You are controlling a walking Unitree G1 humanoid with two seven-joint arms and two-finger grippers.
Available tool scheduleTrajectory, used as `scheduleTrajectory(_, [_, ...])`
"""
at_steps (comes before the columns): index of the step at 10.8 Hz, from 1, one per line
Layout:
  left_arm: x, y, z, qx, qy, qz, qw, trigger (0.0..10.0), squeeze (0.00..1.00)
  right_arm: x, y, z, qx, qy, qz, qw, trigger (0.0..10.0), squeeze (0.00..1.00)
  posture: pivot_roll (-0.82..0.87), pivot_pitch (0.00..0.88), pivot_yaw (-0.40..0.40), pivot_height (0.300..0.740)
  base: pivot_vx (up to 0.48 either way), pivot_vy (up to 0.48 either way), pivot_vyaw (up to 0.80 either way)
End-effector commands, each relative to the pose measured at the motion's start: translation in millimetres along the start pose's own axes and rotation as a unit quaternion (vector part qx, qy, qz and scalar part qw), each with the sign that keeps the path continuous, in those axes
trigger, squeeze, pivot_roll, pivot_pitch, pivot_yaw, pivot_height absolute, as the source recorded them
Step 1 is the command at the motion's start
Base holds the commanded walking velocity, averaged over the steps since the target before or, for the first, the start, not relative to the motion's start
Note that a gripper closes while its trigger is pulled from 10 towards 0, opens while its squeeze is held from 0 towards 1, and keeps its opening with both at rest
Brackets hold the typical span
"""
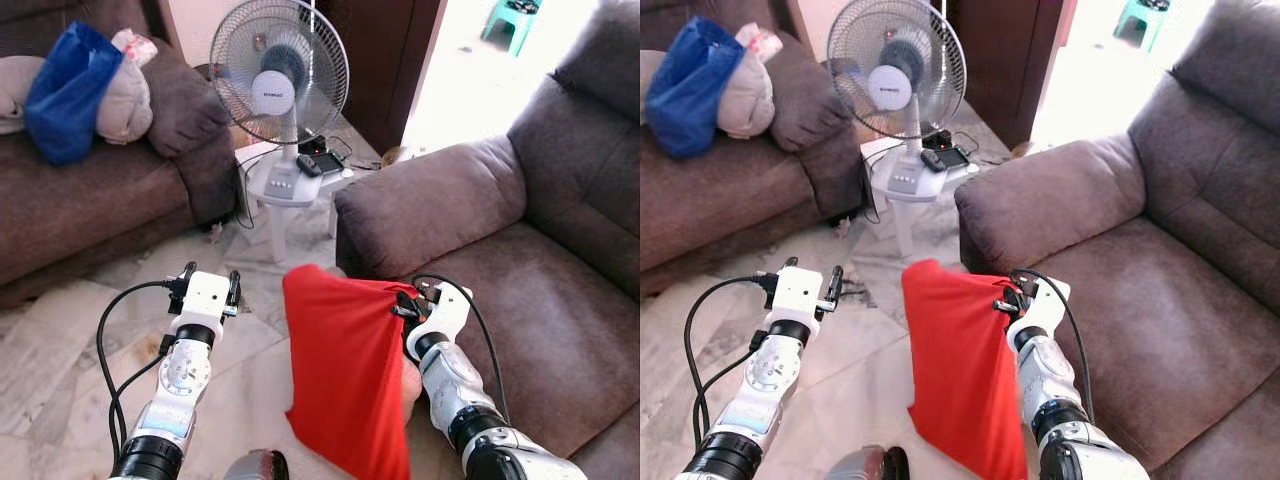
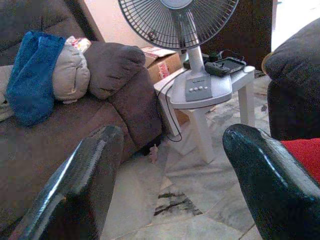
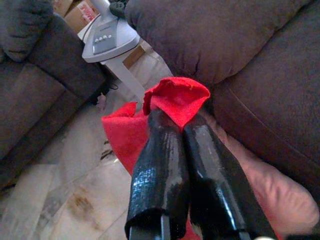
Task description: Move the pillow to the sofa from floor
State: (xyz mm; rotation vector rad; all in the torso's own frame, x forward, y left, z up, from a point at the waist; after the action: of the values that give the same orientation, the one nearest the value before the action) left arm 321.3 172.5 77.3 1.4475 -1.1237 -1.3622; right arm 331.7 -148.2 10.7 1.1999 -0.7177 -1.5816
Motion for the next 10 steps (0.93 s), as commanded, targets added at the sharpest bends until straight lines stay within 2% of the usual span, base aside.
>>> scheduleTrajectory(1, [-0.9,3,-2.0,0.006,-0.006,0.0,1.0,10.0,0.0,3.4,31,-4.0,0.068,-0.004,0.008,0.998,10.0,0.0,0.1,0.0,-0.04,0.74,0.0,0.0,0.0])
scheduleTrajectory(4, [-2.7,9,-5.8,0.016,-0.005,-0.001,1.0,10.0,0.0,3.6,60,-7.1,0.118,0.001,0.007,0.993,10.0,0.0,0.1,0.0,-0.03,0.74,0.0,0.0,0.0])
scheduleTrajectory(7, [-4.0,12,-8.2,0.019,-0.004,-0.002,1.0,10.0,0.0,-8.0,85,-11.4,0.145,0.038,0.042,0.988,10.0,0.0,0.1,0.001,-0.027,0.74,0.0,0.0,0.0])
scheduleTrajectory(10, [-7.1,16,-11.1,0.025,0.004,-0.002,1.0,10.0,0.0,-22.0,117,-15.1,0.186,0.07,0.024,0.98,10.0,0.0,0.1,0.002,-0.03,0.74,0.0,0.0,0.0])
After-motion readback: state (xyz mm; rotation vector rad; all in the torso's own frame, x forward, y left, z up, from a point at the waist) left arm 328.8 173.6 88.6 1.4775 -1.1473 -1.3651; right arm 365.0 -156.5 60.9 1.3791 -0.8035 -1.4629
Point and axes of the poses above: a point about 5 cm out from each wrist's last joint towards the gripper, its own z axis pointing back from the gripper into the wrist, its own y axis along the axis of the wrist's last joint, x = y × z, the point moved 2 cm from there along -z, pointing out of the wrist towards the gripper, and after that the axes turned 5 degrees about z, right-handed, at the moved point
